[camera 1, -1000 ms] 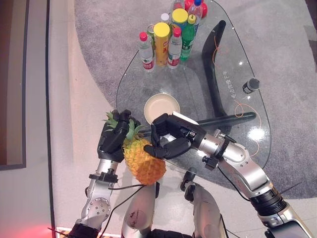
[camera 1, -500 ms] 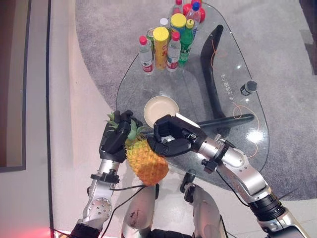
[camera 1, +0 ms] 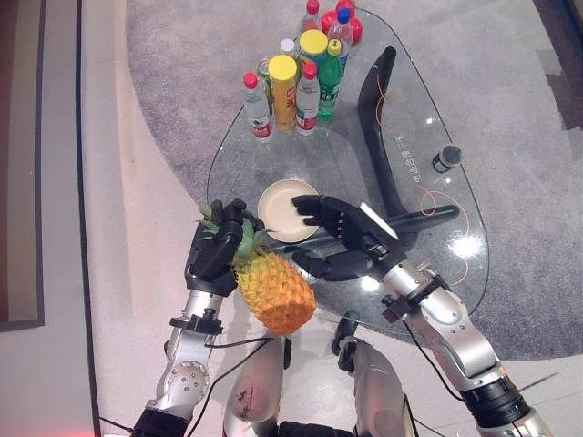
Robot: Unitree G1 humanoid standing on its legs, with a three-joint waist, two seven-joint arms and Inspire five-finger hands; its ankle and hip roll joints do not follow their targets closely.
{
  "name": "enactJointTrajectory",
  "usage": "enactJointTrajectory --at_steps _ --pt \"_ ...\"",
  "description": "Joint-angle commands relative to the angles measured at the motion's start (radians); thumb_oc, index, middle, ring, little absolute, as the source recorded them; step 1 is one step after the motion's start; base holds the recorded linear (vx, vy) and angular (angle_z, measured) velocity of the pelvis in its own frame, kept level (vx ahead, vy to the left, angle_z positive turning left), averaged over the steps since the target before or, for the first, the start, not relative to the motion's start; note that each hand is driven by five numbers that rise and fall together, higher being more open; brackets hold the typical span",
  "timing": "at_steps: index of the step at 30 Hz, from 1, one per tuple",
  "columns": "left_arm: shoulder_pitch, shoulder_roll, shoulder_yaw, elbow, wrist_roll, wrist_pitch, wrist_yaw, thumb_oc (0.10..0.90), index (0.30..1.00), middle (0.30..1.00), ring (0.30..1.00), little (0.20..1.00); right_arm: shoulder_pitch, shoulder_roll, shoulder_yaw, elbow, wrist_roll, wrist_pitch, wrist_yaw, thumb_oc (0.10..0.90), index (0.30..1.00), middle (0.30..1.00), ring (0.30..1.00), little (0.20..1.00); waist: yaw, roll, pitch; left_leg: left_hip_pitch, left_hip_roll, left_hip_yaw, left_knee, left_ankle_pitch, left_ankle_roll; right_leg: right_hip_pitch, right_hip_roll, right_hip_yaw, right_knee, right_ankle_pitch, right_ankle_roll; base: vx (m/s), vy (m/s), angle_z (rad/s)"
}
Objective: Pick up the fruit to the plate
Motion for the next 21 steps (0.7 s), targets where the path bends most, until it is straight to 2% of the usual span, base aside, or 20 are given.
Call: enactJointTrajectory --at_steps 1,12,15,18,21 --pt "-0.046 -0.03 0.077 -0.234 0.002 -0.045 -0.092 0.1 0.3 0.3 0.3 0.2 -0.037 -0.018 -0.053 -0.147 0.008 -0.132 -0.031 0.8 0.9 0.9 0.9 0.9 -0.03 0.026 -0.032 0.025 -0.081 -0.007 0.057 -0.091 0.06 0.068 0.05 -0.029 0.044 0.027 0.045 0.03 0.011 -0.01" --pt "-0.014 -0.027 0.109 -0.224 0.039 -0.039 -0.097 0.1 0.3 0.3 0.3 0.2 0.03 -0.008 -0.113 -0.13 0.017 -0.147 -0.081 0.8 0.9 0.9 0.9 0.9 -0.044 0.026 -0.044 0.054 -0.075 0.0 0.054 -0.1 0.058 0.091 0.048 -0.028 0.046 0.023 0.054 0.03 0.003 0.0" --pt "-0.007 -0.012 0.121 -0.218 0.166 -0.102 -0.032 0.1 0.3 0.3 0.3 0.2 0.052 -0.015 -0.115 -0.124 0.026 -0.123 -0.085 0.8 0.9 0.9 0.9 0.9 -0.047 0.027 -0.05 0.057 -0.072 0.007 0.058 -0.102 0.054 0.095 0.046 -0.03 0.049 0.015 0.054 0.05 0.013 0.0" --pt "-0.006 0.009 0.131 -0.2 0.328 -0.182 0.079 0.1 0.3 0.3 0.3 0.2 0.077 -0.022 -0.106 -0.112 0.029 -0.087 -0.08 0.8 0.9 0.9 0.9 0.9 -0.053 0.029 -0.054 0.063 -0.072 0.009 0.058 -0.099 0.049 0.1 0.049 -0.027 0.05 0.007 0.051 0.06 0.028 0.0" --pt "-0.012 0.029 0.142 -0.176 0.442 -0.222 0.151 0.1 0.3 0.3 0.3 0.2 0.095 -0.027 -0.092 -0.085 0.043 -0.065 -0.073 0.8 0.9 0.9 0.9 0.9 -0.057 0.03 -0.057 0.066 -0.072 0.012 0.06 -0.098 0.046 0.101 0.048 -0.025 0.056 0.0 0.051 0.06 0.025 0.0"
